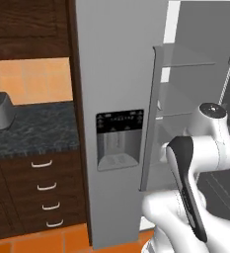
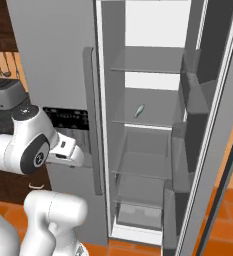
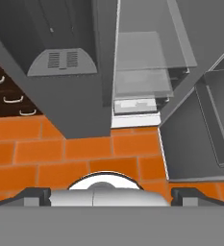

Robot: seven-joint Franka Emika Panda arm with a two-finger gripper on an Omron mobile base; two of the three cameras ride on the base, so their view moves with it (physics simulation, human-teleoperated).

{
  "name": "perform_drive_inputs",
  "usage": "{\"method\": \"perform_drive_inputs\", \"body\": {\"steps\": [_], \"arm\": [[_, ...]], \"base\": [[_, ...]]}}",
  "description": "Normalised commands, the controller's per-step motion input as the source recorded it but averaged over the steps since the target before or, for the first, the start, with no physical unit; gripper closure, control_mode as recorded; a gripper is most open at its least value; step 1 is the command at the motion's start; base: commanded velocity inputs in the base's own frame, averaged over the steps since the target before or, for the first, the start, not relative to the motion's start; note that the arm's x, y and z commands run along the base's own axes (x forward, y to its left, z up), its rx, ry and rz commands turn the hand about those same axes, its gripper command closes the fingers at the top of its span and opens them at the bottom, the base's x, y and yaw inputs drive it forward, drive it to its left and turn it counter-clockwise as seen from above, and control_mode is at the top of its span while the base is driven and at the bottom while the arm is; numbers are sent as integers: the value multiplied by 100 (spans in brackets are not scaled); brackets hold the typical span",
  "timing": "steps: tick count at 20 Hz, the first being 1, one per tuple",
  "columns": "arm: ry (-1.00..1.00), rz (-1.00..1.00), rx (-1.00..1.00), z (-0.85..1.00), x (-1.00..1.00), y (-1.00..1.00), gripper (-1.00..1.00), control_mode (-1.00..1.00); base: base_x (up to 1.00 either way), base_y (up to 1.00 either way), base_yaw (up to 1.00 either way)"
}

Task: Place one bell pepper and one fish in each tupperware on the nearby counter, to pack two identical lunches.

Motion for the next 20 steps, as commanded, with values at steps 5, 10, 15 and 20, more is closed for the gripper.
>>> {"method": "perform_drive_inputs", "body": {"steps": [5, 10, 15, 20], "arm": [[0, 0, 0, 0, 0, 0, -100, 100], [0, 0, 0, 0, 0, 0, -100, 100], [0, 0, 0, 0, 0, 0, -100, 100], [0, 0, 0, 0, 0, 0, -100, 100]], "base": [[14, -57, -13], [65, -43, -3], [56, -44, 0], [39, -33, 0]]}}
